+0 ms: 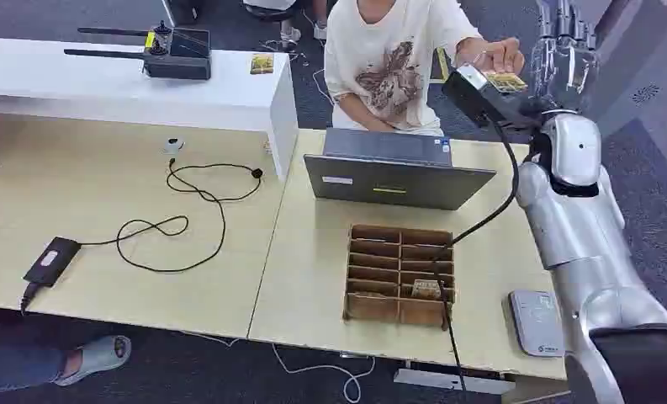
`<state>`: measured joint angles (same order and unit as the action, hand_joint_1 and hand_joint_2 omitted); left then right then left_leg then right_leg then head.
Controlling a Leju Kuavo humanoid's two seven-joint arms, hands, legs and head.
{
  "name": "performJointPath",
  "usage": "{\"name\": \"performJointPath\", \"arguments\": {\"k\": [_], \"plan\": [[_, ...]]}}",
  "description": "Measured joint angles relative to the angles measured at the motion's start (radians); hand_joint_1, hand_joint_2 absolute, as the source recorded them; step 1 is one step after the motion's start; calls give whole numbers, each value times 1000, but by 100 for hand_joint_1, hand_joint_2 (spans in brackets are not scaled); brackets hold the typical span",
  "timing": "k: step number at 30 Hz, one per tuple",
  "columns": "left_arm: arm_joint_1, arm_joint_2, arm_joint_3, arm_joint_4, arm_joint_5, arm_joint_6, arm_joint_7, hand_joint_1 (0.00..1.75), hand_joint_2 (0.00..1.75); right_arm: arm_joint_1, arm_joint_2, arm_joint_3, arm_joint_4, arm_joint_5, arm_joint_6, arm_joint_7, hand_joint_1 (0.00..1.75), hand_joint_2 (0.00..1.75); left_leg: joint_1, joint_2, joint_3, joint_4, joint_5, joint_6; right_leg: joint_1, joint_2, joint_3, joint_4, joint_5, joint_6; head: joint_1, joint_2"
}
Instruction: Pass the card to the sensor for recognition and then transmit it.
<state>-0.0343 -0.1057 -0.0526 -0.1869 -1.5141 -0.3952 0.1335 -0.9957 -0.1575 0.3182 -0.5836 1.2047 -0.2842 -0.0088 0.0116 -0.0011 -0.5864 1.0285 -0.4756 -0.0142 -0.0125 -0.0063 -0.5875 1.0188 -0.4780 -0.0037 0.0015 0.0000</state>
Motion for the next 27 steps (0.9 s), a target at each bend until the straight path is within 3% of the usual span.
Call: {"name": "performJointPath", "arguments": {"k": [7, 8, 9, 10, 11, 27], "plan": [[0, -1, 0, 0, 0, 0, 1, 0, 0, -18, 11, 5, 35, 0, 0, 5, 0, 175, 0, 0, 0, 0, 0, 0, 0, 0, 0, 0, 0, 0, 0, 0], [0, -1, 0, 0, 0, 0, 1, 0, 0, -19, 12, 5, 38, 0, 0, 5, 23, 175, 0, 0, 0, 0, 0, 0, 0, 0, 0, 0, 0, 0, 0, 0], [0, -1, 0, 0, 0, -1, 1, 0, 0, -20, 13, 6, 42, 0, 0, 5, 117, 175, 0, 0, 0, 0, 0, 0, 0, 0, 0, 0, 0, 0, 0, 0], [0, -1, 0, 0, 0, -1, 1, 0, 0, -21, 13, 6, 44, 0, 0, 5, 166, 175, 0, 0, 0, 0, 0, 0, 0, 0, 0, 0, 0, 0, 0, 0], [0, -1, 0, 0, 0, -1, 1, 0, 0, -22, 14, 6, 47, 0, 0, 5, 175, 175, 0, 0, 0, 0, 0, 0, 0, 0, 0, 0, 0, 0, 0, 0], [0, -1, 0, 0, 2, 1, 2, 0, 0, -75, 39, 7, 101, -23, -3, -19, 175, 175, 0, 0, 0, 0, 0, 0, 0, 0, 0, 0, 0, 0, 0, 0]]}}
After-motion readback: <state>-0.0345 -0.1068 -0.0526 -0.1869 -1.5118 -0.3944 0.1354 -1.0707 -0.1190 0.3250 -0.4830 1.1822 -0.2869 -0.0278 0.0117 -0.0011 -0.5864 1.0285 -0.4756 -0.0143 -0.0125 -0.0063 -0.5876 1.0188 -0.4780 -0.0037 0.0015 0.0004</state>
